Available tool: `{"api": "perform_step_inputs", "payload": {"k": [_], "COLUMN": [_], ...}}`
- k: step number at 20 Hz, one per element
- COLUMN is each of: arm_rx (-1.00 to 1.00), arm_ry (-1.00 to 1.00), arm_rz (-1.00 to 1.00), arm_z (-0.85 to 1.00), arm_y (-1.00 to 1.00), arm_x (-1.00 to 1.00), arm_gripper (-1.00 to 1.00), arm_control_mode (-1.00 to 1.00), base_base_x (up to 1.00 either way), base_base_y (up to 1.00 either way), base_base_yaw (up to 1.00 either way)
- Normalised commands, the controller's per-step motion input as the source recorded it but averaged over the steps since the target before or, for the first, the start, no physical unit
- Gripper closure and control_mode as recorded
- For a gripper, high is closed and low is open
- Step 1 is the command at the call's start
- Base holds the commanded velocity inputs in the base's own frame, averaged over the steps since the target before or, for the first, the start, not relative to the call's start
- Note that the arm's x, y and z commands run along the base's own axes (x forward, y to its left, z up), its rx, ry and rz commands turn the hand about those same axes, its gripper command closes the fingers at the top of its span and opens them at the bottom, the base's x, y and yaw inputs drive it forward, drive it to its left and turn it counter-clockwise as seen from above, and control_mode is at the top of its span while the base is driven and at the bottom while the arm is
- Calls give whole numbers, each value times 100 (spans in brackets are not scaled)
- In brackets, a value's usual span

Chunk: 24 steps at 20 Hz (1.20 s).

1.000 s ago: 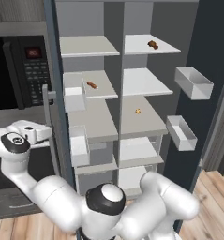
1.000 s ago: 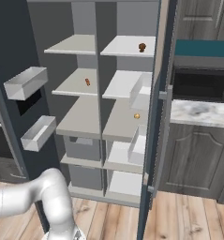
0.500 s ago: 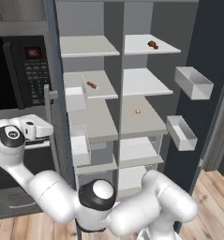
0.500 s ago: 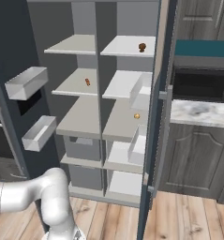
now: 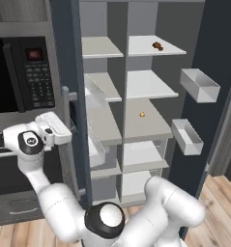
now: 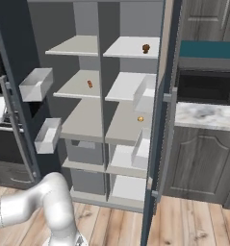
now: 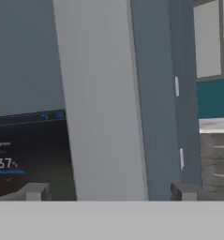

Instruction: Pick up the frozen chicken drumstick from the freezer, place it on any shelf in the fridge, and close the fridge and freezer doors when done.

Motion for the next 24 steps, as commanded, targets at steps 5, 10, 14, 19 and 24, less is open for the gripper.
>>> {"api": "perform_step_inputs", "payload": {"k": [5,10,14,19,24], "arm_rx": [0,0,0,0,0], "arm_ry": [-21,-17,-11,-2,0], "arm_rz": [0,0,0,0,0], "arm_z": [0,1,6,2,0], "arm_y": [-100,-100,-72,-31,-29], "arm_x": [16,28,43,63,69], "arm_gripper": [-100,-100,-100,-100,-100], "arm_control_mode": [-100,-100,-100,-100,-100], "base_base_x": [0,0,0,0,0], "base_base_y": [0,0,0,0,0], "base_base_yaw": [0,0,0,0,0]}}
